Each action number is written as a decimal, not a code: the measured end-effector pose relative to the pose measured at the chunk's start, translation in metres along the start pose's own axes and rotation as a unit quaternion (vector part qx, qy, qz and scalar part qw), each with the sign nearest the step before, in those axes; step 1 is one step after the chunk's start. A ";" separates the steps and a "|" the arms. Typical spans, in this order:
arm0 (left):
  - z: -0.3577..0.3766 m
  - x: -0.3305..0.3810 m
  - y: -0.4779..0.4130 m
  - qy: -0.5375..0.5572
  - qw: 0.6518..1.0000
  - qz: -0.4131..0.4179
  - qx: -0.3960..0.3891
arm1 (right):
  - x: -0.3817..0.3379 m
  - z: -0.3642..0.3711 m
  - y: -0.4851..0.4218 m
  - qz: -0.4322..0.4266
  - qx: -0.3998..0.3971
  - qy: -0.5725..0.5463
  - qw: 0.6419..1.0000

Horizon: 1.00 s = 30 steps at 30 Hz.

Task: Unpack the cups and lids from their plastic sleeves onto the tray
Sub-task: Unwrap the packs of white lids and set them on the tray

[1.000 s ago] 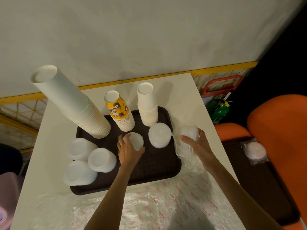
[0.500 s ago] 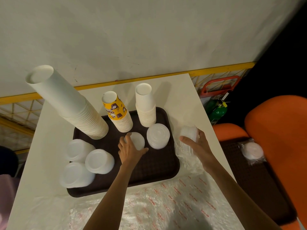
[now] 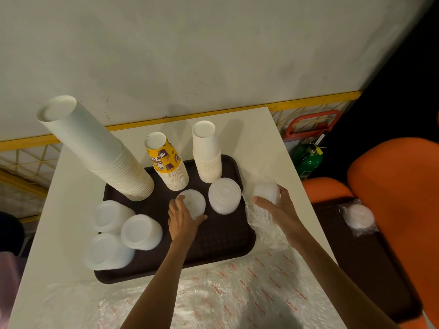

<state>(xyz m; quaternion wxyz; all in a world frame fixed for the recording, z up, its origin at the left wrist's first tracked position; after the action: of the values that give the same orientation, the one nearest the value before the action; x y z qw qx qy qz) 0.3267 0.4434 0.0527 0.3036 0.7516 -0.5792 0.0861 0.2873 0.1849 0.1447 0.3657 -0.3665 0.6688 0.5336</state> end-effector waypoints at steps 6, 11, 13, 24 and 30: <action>0.007 -0.005 0.007 0.004 0.999 0.020 0.027 | 0.002 -0.002 0.001 0.015 0.001 0.017 1.000; 0.002 0.000 0.003 -0.016 0.998 0.028 0.055 | 0.002 -0.003 0.001 0.021 0.008 0.017 1.000; 0.002 0.002 -0.001 -0.014 0.998 0.028 0.047 | 0.002 -0.002 0.001 0.027 0.004 0.013 1.000; 0.010 0.000 -0.002 -0.011 0.998 0.049 0.030 | -0.004 -0.001 0.004 0.016 0.013 0.012 1.000; 0.012 -0.001 -0.002 -0.036 0.998 0.039 0.027 | -0.012 0.003 0.007 0.011 0.004 0.032 0.999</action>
<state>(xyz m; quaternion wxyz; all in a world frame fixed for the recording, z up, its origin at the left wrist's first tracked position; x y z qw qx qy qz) 0.3252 0.4377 0.0421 0.2583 0.7388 -0.6165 0.0862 0.2873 0.1902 0.1576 0.3397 -0.3743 0.6866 0.5226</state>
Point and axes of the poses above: each hand's wrist, its own y-axis away from the middle knuckle, its own z-axis out of the palm, x = y × z, the point moved 7 cm from there along -y, towards the middle knuckle, and after that the axes turned 7 degrees about -x, right-handed, at the moved point
